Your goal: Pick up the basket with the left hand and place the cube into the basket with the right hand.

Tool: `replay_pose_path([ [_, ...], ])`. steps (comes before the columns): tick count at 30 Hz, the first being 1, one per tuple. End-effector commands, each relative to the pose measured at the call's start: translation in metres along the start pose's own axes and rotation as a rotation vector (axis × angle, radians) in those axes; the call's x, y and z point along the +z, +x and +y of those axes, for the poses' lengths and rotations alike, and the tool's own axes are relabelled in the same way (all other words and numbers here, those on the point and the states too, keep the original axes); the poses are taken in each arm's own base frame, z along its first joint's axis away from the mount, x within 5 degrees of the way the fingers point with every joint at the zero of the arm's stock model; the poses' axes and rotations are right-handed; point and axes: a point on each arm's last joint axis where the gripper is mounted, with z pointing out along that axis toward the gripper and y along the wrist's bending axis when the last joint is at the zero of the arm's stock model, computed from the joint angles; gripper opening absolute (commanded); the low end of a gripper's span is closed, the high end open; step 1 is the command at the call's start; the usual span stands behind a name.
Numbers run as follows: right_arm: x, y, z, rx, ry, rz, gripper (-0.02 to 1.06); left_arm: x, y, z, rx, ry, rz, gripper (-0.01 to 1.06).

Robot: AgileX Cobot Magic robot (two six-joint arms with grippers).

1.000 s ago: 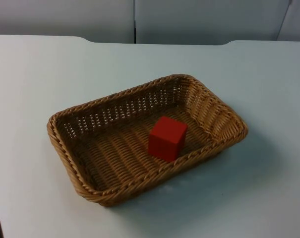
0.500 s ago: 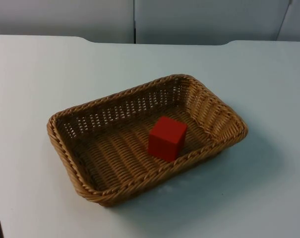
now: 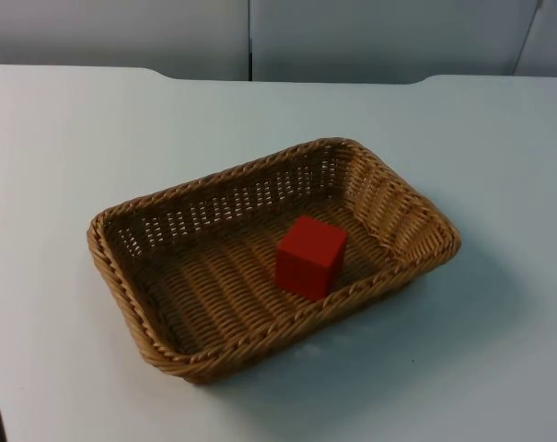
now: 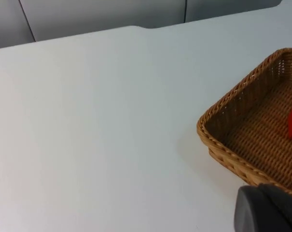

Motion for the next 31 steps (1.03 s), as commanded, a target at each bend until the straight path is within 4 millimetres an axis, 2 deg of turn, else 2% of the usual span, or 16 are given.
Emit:
replay_pose_path([
  [1,0.004,0.001,0.003,-0.028,-0.025,-0.022,0.0,-0.004,0.003,0.0,0.014,-0.002,-0.012,0.0],
  [8,0.005,0.01,0.001,-0.072,-0.011,0.081,0.0,-0.021,0.014,-0.004,0.028,-0.007,-0.067,0.0],
  [15,0.004,0.011,0.001,-0.072,-0.01,0.088,0.0,-0.036,0.029,-0.008,0.042,-0.008,-0.107,0.0],
  [17,0.004,0.011,0.001,-0.07,-0.01,0.088,0.0,-0.036,0.031,-0.009,0.044,-0.01,-0.111,0.0],
  [23,0.004,0.011,0.001,-0.062,-0.009,0.088,0.0,-0.021,0.055,-0.008,0.04,-0.012,-0.075,0.0],
  [31,0.004,0.011,0.001,-0.062,-0.009,0.088,0.0,-0.015,0.06,-0.007,0.045,-0.015,-0.047,0.0],
])
